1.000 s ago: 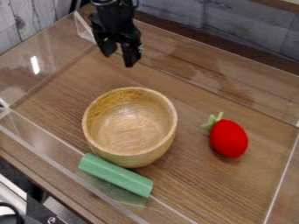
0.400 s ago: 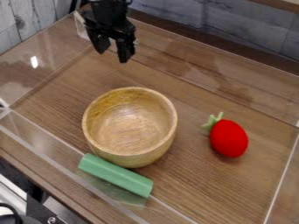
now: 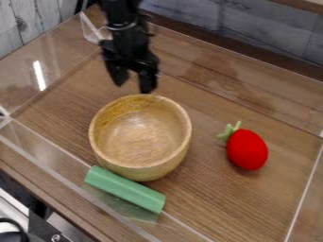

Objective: Move the red fruit to the right

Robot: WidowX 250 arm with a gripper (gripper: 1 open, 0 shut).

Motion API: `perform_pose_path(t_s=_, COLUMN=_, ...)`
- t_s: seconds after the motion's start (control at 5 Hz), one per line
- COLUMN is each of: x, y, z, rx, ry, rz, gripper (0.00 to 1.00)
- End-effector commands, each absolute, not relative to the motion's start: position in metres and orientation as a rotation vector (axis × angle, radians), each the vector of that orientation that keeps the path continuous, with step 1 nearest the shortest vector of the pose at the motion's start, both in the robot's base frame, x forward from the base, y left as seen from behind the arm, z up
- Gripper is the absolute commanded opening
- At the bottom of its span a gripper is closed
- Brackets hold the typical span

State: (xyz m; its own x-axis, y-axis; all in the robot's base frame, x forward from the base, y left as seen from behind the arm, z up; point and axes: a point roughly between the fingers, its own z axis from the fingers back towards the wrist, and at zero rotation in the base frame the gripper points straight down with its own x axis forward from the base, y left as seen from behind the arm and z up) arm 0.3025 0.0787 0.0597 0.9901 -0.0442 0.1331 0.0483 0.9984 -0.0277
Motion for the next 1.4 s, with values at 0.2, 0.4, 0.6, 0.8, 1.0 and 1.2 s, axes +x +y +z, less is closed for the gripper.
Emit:
perform_pose_path(t_s=0.2, x=0.296, y=0.007, z=0.109, rx=-0.047, ry=-0.209, rz=-0.156, gripper=1.00)
perform_pose_path(t_s=0.4, x=0.287, y=-0.017, z=0.107, rx=-0.061, ry=-0.213, rz=-0.204, gripper=1.00)
perform_pose_path(t_s=0.6, x=0.278, y=-0.031, z=0.099, rx=-0.066, ry=-0.212, rz=-0.231, gripper=1.00)
perform_pose_path(t_s=0.8, x=0.278, y=-0.046, z=0.096, rx=-0.071, ry=-0.216, rz=-0.251, gripper=1.00)
perform_pose_path(t_s=1.0, x=0.279, y=-0.059, z=0.092, rx=-0.078, ry=-0.220, rz=-0.280, gripper=1.00)
perform_pose_path(t_s=1.2, x=0.281, y=-0.068, z=0.084, rx=-0.081, ry=-0.220, rz=-0.305, gripper=1.00)
